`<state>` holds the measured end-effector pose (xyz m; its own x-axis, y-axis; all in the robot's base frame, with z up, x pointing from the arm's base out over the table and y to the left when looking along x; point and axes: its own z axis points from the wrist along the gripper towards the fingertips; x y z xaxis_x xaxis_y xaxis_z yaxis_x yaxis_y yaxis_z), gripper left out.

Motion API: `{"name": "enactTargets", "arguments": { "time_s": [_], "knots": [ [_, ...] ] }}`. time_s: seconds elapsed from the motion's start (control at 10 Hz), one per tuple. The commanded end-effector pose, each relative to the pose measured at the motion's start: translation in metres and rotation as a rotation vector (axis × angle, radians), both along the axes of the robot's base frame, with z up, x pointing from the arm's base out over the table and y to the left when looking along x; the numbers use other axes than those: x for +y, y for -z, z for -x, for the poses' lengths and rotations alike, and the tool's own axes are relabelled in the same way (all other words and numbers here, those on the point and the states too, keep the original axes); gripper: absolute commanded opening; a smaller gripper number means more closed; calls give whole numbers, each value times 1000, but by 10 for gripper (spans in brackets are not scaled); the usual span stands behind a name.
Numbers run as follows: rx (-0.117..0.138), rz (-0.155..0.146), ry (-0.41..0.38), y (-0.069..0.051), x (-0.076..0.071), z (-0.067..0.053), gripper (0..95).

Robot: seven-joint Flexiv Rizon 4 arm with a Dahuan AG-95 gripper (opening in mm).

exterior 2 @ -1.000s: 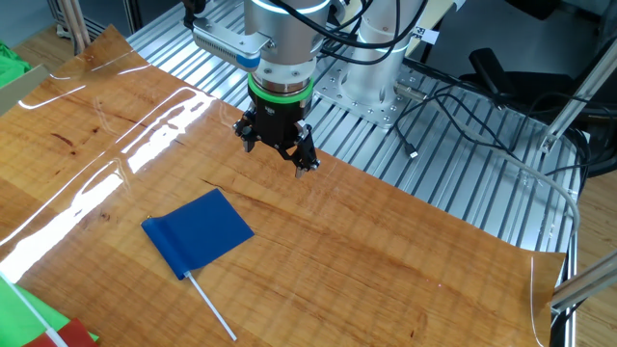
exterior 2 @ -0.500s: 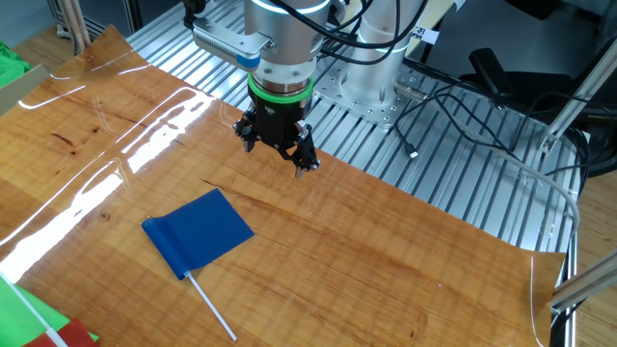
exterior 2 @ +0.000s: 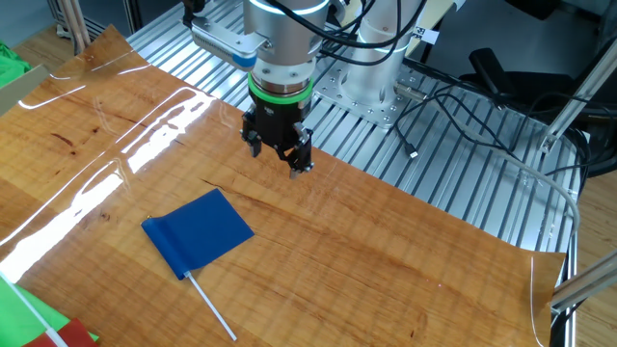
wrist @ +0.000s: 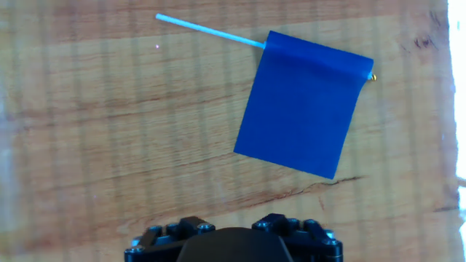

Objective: Wave the flag

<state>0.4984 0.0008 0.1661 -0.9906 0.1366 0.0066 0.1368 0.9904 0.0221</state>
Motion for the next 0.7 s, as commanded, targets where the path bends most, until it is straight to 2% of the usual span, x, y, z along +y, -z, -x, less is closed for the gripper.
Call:
{"name": "enactTargets", "arguments": {
  "time_s": [0.1, 0.5, 0.7],
  "knots": [
    [10, -32, 175, 1, 1, 0, 0],
    [11, -33, 178, 10, 5, -3, 0],
    [10, -28, 195, 21, 10, -5, 0]
  ]
}}
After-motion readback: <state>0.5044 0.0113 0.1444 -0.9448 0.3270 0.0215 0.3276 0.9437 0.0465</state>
